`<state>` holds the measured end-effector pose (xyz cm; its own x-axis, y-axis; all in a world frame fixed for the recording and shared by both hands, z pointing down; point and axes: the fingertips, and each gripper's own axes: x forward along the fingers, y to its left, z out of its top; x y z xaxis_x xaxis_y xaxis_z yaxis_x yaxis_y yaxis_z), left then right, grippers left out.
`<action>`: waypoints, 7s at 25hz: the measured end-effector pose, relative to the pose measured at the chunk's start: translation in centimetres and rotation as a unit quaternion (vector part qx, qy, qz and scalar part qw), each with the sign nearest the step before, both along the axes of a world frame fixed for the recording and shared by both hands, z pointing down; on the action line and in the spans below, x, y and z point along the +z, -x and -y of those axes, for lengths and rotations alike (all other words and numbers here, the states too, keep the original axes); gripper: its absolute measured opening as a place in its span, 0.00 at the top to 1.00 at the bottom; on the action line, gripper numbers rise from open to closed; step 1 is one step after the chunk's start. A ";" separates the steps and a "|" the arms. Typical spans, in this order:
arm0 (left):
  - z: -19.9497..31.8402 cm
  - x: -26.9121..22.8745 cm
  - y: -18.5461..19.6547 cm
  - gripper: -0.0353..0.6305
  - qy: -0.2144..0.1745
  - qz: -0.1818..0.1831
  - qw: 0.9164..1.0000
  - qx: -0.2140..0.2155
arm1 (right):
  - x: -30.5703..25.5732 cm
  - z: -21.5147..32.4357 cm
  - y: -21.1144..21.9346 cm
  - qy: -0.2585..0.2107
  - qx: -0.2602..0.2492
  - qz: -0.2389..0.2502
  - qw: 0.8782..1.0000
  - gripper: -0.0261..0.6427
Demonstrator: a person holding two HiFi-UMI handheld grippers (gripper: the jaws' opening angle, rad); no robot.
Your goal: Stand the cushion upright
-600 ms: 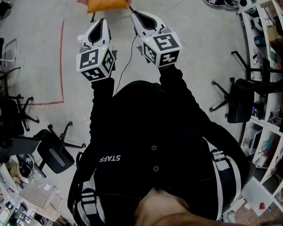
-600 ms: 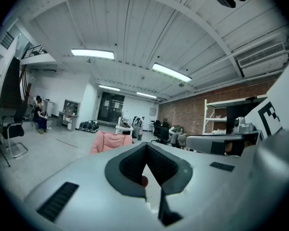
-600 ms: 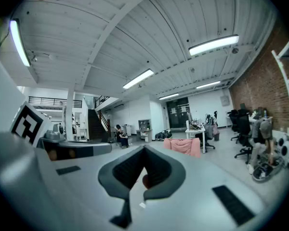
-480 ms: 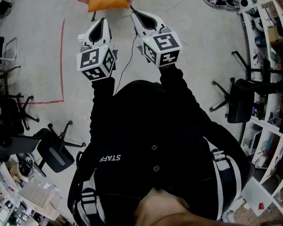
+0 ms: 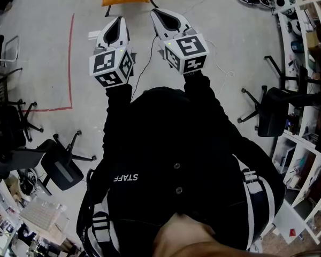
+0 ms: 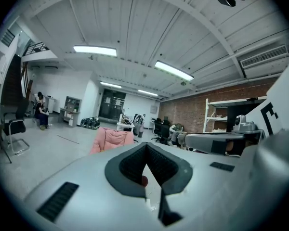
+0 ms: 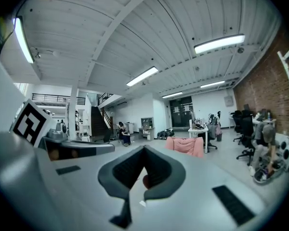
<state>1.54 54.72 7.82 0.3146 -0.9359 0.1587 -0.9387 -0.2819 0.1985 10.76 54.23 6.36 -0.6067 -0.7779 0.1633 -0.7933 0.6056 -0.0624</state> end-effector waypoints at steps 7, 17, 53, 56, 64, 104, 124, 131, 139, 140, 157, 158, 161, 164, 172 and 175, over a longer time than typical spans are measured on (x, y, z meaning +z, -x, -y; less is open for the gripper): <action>-0.5 1.8 2.5 0.94 0.013 -0.012 1.000 -0.006 | 1.7 0.4 0.4 0.024 0.023 0.012 0.999 0.94; -1.3 5.5 6.4 0.94 0.043 -0.021 0.999 -0.011 | 5.5 0.8 1.3 0.062 0.061 0.009 0.996 0.94; 48.4 10.8 10.7 0.94 0.089 -0.023 0.994 -0.058 | 11.6 51.2 4.2 0.118 0.032 -0.010 0.992 0.94; 51.0 12.1 11.5 0.94 0.105 -0.021 0.993 -0.055 | 12.6 53.7 5.4 0.128 0.029 -0.010 0.991 0.94; 54.8 14.7 10.7 0.94 0.153 -0.014 0.987 -0.046 | 15.2 57.1 4.9 0.165 0.032 -0.017 0.986 0.94; 73.0 63.0 17.8 0.70 0.355 0.111 0.928 -0.031 | 65.4 73.1 3.0 0.374 0.163 -0.102 0.908 0.65; 73.2 61.9 16.7 0.93 0.373 0.093 0.923 -0.008 | 64.7 73.0 4.6 0.384 0.147 -0.086 0.907 0.94; 70.7 55.6 15.7 0.94 0.365 0.070 0.928 -0.036 | 57.5 71.5 3.4 0.368 0.156 -0.065 0.914 0.94; 68.8 47.1 14.3 0.94 0.341 0.058 0.936 -0.064 | 47.7 70.5 2.1 0.327 0.159 -0.055 0.930 0.94; 69.0 45.9 14.2 0.94 0.335 0.058 0.938 -0.068 | 46.6 70.7 1.9 0.321 0.161 -0.051 0.932 0.94; 86.9 35.5 15.7 0.94 0.224 0.047 0.971 -0.065 | 35.8 87.2 3.3 0.219 0.204 -0.035 0.953 0.94; 88.2 35.0 15.9 0.94 0.220 0.047 0.972 -0.063 | 35.2 88.4 3.5 0.215 0.207 -0.036 0.954 0.94; 92.0 33.2 16.1 0.94 0.203 0.046 0.976 -0.060 | 33.4 91.9 3.7 0.199 0.217 -0.035 0.955 0.94; 95.8 31.5 15.9 0.94 0.179 0.045 0.981 -0.060 | 32.0 95.4 3.4 0.179 0.227 -0.030 0.957 0.94; 104.0 34.0 16.8 0.94 0.155 0.053 0.985 -0.049 | 34.8 103.1 4.4 0.172 0.233 -0.035 0.957 0.94; 104.9 37.0 16.7 0.94 0.174 0.061 0.982 -0.040 | 37.5 103.7 4.5 0.192 0.226 -0.051 0.954 0.94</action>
